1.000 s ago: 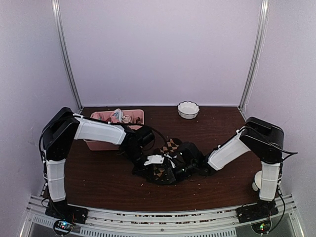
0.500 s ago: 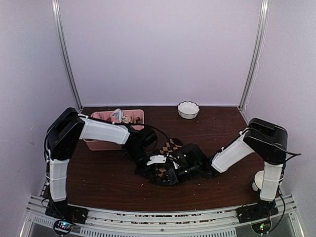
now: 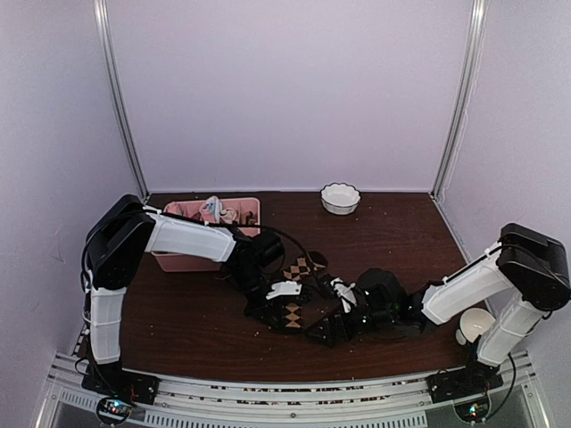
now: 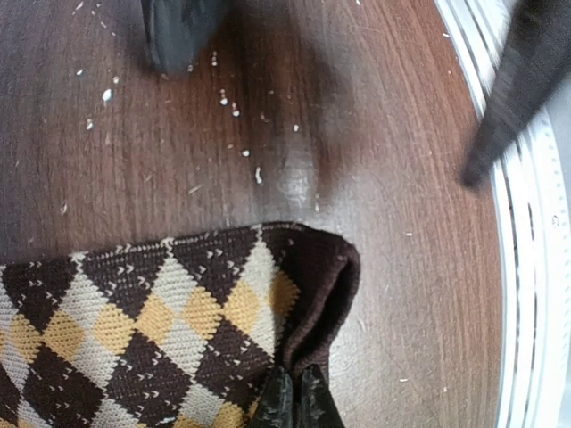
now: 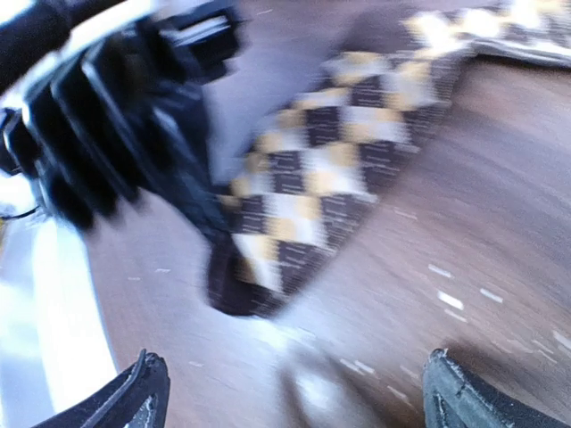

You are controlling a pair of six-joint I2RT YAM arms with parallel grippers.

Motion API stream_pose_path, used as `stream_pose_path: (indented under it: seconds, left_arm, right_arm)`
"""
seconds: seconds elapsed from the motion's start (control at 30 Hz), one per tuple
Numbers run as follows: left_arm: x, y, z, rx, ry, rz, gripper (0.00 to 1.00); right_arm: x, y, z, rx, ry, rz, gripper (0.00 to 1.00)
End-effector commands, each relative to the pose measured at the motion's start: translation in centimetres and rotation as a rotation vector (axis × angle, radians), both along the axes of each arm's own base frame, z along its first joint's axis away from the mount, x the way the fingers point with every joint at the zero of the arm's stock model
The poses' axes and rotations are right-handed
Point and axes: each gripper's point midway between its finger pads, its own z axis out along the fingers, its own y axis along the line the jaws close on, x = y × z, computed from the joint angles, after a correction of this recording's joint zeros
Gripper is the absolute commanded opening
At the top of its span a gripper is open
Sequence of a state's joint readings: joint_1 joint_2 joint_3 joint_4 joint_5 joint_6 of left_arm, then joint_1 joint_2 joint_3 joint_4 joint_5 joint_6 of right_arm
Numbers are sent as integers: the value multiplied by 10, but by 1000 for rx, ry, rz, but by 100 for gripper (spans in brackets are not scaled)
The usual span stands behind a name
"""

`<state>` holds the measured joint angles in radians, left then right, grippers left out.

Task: Roll the socks
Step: Roll the sock at the center of the board.

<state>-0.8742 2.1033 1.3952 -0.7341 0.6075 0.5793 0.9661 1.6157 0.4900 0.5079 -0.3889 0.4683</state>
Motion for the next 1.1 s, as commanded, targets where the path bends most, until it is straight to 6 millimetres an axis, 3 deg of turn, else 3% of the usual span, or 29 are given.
stream_pose_path:
  seconds: [0.0,0.07,0.17,0.2,0.23,0.37,0.47,0.6,0.73,0.9,1.07]
  left_arm:
    - [-1,39,-42,195,43,42,0]
    - [-1,38,-38,180,70,47,0]
    - [0,38,-31,150,119,59,0]
    - [1,39,-29,143,135,66,0]
    - [3,39,-28,137,153,75,0]
    - [7,40,-27,133,233,109,0]
    - [10,40,-28,133,251,127,0]
    - [10,41,-30,140,261,136,0]
    - [12,41,-34,160,260,145,0]
    - [15,41,-36,169,255,146,0]
    - [15,41,-36,171,255,139,0]
  right_arm:
    - [26,-50,-6,-147,-151,-231,100]
    - [39,-73,11,-96,-195,-393,100]
    - [56,-130,30,141,-137,-778,100]
    - [58,-132,42,203,-182,-748,100]
    - [53,-119,54,215,-266,-637,100]
    - [38,-78,61,-31,-532,-363,99]
    - [14,-45,67,-81,-715,-125,91]
    - [-20,5,58,-127,-836,211,83]
    - [-28,43,47,-175,-899,371,67]
    - [-31,74,33,-275,-1030,526,51]
    - [-42,75,1,-375,-1059,677,37]
